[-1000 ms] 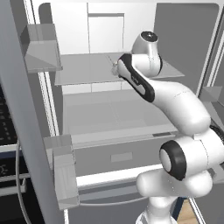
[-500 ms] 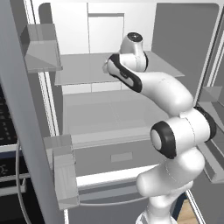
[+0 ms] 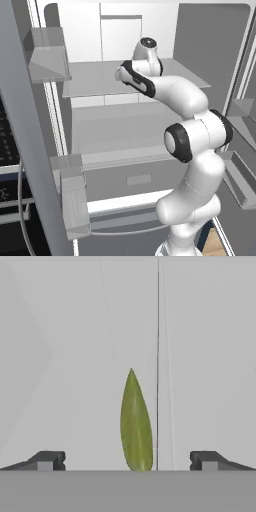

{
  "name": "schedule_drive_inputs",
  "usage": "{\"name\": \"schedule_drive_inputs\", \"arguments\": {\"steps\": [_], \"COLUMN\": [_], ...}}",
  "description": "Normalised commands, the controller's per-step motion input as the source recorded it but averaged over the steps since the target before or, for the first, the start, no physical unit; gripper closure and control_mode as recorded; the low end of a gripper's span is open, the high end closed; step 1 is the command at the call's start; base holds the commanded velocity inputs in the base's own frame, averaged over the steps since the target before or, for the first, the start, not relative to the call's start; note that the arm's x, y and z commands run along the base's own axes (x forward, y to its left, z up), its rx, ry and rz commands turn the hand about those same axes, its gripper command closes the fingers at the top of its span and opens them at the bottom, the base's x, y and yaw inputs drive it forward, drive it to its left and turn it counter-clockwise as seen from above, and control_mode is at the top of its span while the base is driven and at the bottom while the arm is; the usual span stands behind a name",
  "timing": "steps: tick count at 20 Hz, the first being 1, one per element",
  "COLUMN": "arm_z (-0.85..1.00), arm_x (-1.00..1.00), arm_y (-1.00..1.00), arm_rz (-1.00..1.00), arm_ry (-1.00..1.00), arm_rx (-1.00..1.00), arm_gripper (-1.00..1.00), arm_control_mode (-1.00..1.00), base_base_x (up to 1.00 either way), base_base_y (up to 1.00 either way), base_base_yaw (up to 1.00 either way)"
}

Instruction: Move the lemon and lemon wedge from the top shelf to the second highest shelf to make space. Then, place the pitcher from the counter on the cleared top shelf.

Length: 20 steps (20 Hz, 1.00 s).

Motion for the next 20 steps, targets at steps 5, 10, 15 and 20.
{"name": "schedule_drive_inputs", "arguments": {"steps": [5, 10, 15, 20], "arm_z": [-0.29, -0.26, -0.34, -0.4], "arm_x": [0.59, 0.61, 0.43, 0.07], "arm_y": [0.0, 0.0, 0.0, 0.0], "arm_rz": [0.0, 0.0, 0.0, -0.03], "arm_ry": [0.0, 0.0, 0.0, 0.02], "arm_rx": [0.0, 0.0, 0.0, -0.03], "arm_gripper": [-1.0, -1.0, -1.0, 1.0], "arm_control_mode": [-1.0, -1.0, -1.0, -1.0], "base_base_x": [0.0, 0.0, 0.0, 0.0], "base_base_y": [0.0, 0.0, 0.0, 0.0], "base_base_yaw": [0.0, 0.0, 0.0, 0.0]}}
